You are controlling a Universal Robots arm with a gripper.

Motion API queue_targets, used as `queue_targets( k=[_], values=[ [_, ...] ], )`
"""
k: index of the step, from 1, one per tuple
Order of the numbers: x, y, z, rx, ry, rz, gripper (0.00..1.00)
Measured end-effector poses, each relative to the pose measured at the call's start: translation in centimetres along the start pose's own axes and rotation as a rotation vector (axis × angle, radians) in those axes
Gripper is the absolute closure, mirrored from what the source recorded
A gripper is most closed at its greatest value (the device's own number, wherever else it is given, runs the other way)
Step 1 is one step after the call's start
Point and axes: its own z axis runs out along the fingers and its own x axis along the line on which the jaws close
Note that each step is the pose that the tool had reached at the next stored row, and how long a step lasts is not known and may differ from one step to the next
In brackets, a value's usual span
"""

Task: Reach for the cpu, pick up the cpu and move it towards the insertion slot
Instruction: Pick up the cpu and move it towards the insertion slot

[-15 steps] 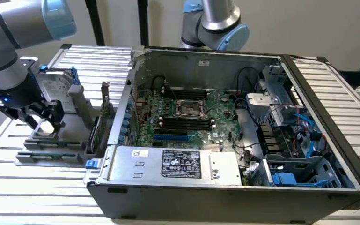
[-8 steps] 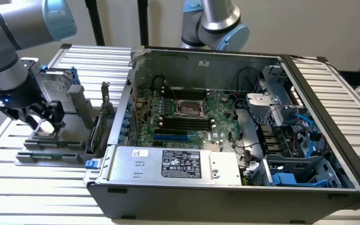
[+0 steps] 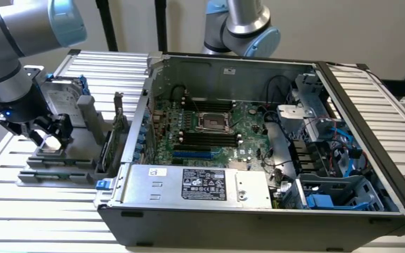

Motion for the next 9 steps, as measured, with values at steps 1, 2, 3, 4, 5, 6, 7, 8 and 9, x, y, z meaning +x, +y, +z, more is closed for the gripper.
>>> queue_targets(
  k=[1,2,3,4,5,6,7,8,9],
  values=[
    [0.0,0.01,0.01,0.0,0.0,0.0,0.33],
    [0.0,0.01,0.02,0.0,-0.0001,0.0,0.33],
    [0.0,0.02,0.02,0.0,-0.0001,0.0,0.33],
    [0.0,0.03,0.03,-0.0001,-0.0002,0.0,0.33],
    [0.0,0.04,0.04,-0.0001,-0.0002,0.0,0.35],
    [0.0,0.05,0.04,-0.0001,-0.0002,0.0,0.35],
    [0.0,0.06,0.04,-0.0001,-0.0002,0.0,0.42],
    [0.0,0.06,0.04,-0.0001,-0.0001,0.0,0.42],
    [0.0,0.07,0.04,-0.0001,-0.0002,0.0,0.42]
  ],
)
